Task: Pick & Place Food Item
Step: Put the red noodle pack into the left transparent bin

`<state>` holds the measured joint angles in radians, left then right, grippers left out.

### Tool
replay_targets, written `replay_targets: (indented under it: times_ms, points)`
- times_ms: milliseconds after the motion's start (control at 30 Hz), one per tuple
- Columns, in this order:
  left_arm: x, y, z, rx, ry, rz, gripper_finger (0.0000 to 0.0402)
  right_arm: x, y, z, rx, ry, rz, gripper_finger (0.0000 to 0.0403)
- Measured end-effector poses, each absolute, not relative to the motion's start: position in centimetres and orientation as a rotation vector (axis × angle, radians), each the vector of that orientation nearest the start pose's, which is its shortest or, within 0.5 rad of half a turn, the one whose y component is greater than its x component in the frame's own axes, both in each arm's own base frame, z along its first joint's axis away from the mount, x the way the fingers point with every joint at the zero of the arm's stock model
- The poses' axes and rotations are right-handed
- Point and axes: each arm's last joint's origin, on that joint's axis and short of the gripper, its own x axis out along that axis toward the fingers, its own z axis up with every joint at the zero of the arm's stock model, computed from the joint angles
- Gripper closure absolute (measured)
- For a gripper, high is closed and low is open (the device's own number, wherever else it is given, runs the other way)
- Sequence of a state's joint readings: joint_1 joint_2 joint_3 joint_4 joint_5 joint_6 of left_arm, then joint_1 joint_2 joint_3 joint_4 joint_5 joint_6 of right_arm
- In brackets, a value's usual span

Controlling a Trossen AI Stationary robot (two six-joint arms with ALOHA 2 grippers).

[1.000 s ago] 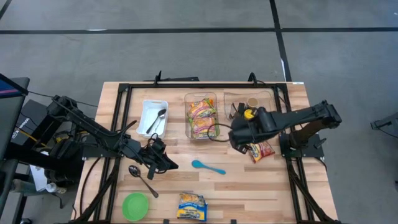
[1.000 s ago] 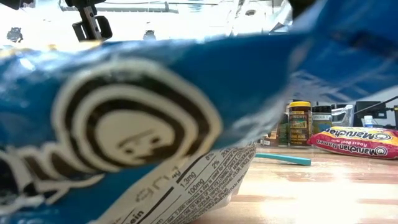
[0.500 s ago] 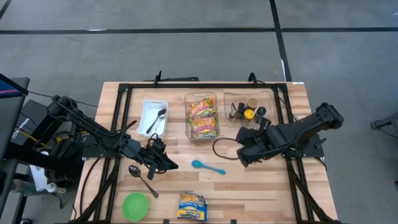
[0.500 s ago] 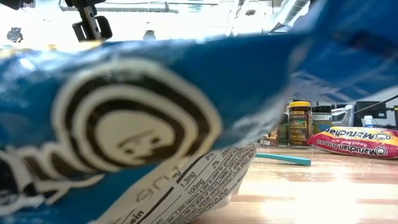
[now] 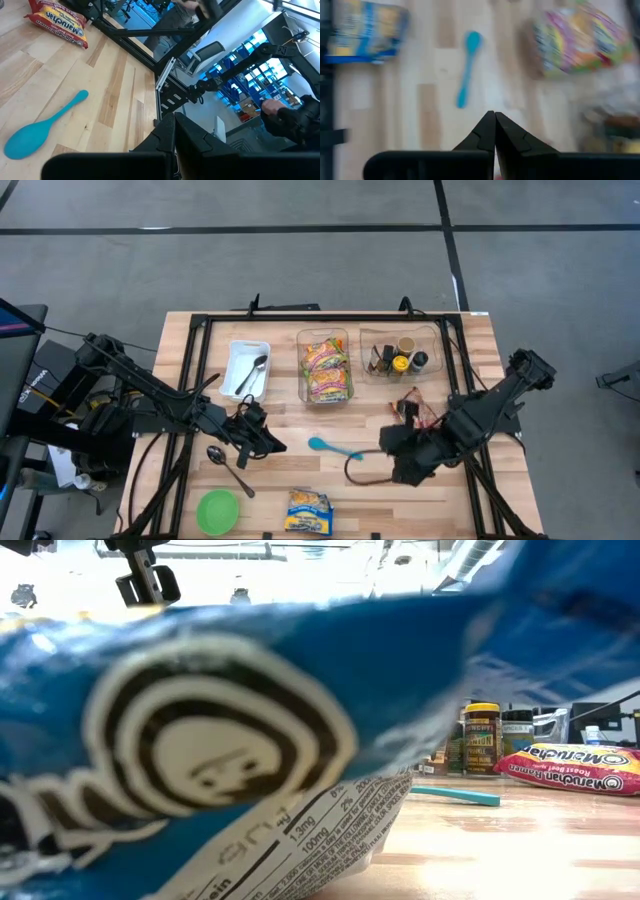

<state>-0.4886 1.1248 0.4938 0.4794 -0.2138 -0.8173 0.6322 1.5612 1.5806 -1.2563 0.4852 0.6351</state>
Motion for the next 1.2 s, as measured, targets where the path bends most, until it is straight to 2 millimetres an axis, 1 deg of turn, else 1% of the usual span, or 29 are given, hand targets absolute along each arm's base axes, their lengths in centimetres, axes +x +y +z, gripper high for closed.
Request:
replay_targets:
  times_ms: [167, 300, 367, 567, 667, 767, 867, 933, 1000, 1067, 1200]
  points:
    - [21.0, -10.5, 23.1, -0.758, 0.246, -0.199, 0.0402, 25.3, 17.2, 34.9, -0.054, 0.939, -0.056, 0.0403]
    - [21.0, -10.5, 23.1, -0.758, 0.246, -0.199, 0.0402, 26.0, 17.5, 35.4, -0.058, 0.87, -0.003, 0.0403]
    - [21.0, -10.5, 23.1, -0.758, 0.246, -0.199, 0.0402, 26.4, 17.3, 35.5, -0.051, 0.847, 0.004, 0.0403]
    - [21.0, -10.4, 23.1, -0.758, 0.244, -0.196, 0.0402, 27.7, 16.0, 35.5, -0.023, 0.84, 0.013, 0.0403]
    - [21.0, -10.4, 23.1, -0.758, 0.244, -0.195, 0.0402, 28.7, 15.5, 34.2, -0.007, 0.834, 0.047, 0.0403]
    - [21.0, -10.4, 23.1, -0.758, 0.244, -0.195, 0.0402, 29.5, 14.9, 31.8, 0.022, 0.861, 0.078, 0.0403]
    - [21.0, -10.4, 23.1, -0.758, 0.244, -0.196, 0.0402, 29.6, 14.0, 29.1, 0.038, 0.921, 0.076, 0.0403]
    - [21.0, -10.4, 23.1, -0.758, 0.244, -0.196, 0.0402, 29.5, 13.3, 27.6, 0.052, 0.966, 0.045, 0.0403]
    - [21.0, -10.4, 23.1, -0.758, 0.244, -0.196, 0.0402, 29.2, 12.6, 26.6, 0.066, 0.996, 0.019, 0.0403]
    - [21.0, -10.4, 23.1, -0.758, 0.244, -0.196, 0.0402, 28.7, 11.8, 25.9, 0.072, 1.011, 0.001, 0.0403]
    - [21.0, -10.4, 23.1, -0.758, 0.244, -0.196, 0.0402, 27.1, 10.3, 25.4, 0.104, 1.008, -0.033, 0.0403]
